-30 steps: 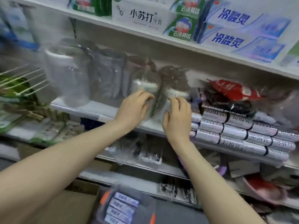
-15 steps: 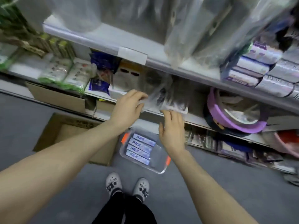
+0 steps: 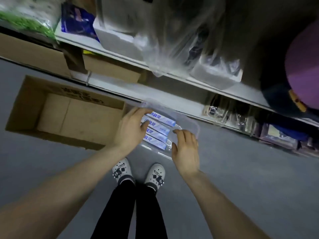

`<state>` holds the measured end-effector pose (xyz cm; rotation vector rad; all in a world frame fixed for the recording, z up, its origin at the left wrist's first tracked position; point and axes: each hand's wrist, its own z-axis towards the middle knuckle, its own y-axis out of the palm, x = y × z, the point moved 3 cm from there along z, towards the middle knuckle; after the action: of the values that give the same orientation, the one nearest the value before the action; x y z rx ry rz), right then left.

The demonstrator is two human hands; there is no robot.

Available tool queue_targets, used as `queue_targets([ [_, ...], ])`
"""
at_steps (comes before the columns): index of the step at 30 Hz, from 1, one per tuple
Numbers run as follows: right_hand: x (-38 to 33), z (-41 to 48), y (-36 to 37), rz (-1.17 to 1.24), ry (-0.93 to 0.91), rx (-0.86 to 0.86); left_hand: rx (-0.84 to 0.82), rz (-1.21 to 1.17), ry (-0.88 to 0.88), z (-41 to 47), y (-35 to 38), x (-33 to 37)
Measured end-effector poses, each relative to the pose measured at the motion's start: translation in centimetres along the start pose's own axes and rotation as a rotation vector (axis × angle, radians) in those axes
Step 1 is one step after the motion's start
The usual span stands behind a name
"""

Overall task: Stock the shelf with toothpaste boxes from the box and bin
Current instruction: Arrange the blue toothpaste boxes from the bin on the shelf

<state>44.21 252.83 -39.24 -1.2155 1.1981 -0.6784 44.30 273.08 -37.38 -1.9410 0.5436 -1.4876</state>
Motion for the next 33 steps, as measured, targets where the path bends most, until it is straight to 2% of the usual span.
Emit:
queue_targets([
  [7, 6.5, -0.8, 12.5, 0.026, 0.095, -0.149, -0.104, -0.023, -0.114, 0.3, 10.2, -8.6],
  [16, 13.2, 3.3, 24.9, -0.057, 0.062, -0.217, -0.214, -0.081, -0.176, 2.5, 22.6, -17.1],
  [26, 17.6, 10.8, 35.7, -0.189, 0.082, -0.304, -0.245, -0.049, -0.293, 6.5, 31.2, -23.4],
  [31, 19.0, 12.1, 38.3, -0.255, 0.089, -0.325, -0.233, -0.074, -0.339, 6.8, 33.0, -25.2],
  [33, 19.6, 12.2, 39.1, -0.295, 0.075, -0.280, -0.225, -0.088, -0.350, 6.8, 33.4, -25.7],
])
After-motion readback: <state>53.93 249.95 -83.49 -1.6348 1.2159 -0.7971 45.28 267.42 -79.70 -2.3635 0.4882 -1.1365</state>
